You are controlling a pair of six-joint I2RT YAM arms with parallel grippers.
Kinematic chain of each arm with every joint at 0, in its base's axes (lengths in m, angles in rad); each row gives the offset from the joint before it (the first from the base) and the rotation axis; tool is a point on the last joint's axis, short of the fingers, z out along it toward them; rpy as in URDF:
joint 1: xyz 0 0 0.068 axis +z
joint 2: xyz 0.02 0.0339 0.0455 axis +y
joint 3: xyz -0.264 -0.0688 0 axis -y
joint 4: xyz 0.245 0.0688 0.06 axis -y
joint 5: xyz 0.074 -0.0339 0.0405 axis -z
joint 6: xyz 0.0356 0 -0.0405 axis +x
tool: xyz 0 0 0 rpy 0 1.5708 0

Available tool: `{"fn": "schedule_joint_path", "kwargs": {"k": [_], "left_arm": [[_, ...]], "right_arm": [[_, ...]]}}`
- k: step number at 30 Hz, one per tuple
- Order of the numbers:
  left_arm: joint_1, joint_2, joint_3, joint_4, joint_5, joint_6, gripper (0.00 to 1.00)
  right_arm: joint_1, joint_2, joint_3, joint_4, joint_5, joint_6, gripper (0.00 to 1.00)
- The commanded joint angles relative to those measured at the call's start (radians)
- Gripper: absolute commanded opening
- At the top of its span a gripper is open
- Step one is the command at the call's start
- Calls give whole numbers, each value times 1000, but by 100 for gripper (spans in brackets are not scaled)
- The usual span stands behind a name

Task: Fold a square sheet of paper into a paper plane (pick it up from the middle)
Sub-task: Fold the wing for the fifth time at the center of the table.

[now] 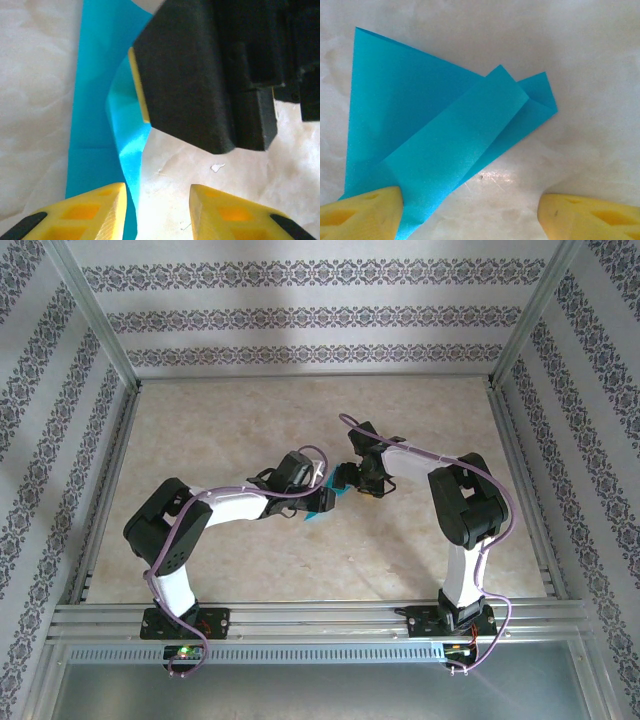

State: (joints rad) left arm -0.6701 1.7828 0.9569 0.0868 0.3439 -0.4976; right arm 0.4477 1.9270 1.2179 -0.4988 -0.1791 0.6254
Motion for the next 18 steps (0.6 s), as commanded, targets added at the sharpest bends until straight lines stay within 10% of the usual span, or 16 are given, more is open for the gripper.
{"fn": "schedule_joint_path", "kwargs": {"k": [1, 18], "left_arm": [[-21, 12, 31, -119, -77, 137, 38], [-63, 99, 87, -167, -128, 264, 37]], "right_arm": [[-1, 115, -46, 5, 37, 2, 82], [-8, 112, -45, 5, 18, 8, 82]]}}
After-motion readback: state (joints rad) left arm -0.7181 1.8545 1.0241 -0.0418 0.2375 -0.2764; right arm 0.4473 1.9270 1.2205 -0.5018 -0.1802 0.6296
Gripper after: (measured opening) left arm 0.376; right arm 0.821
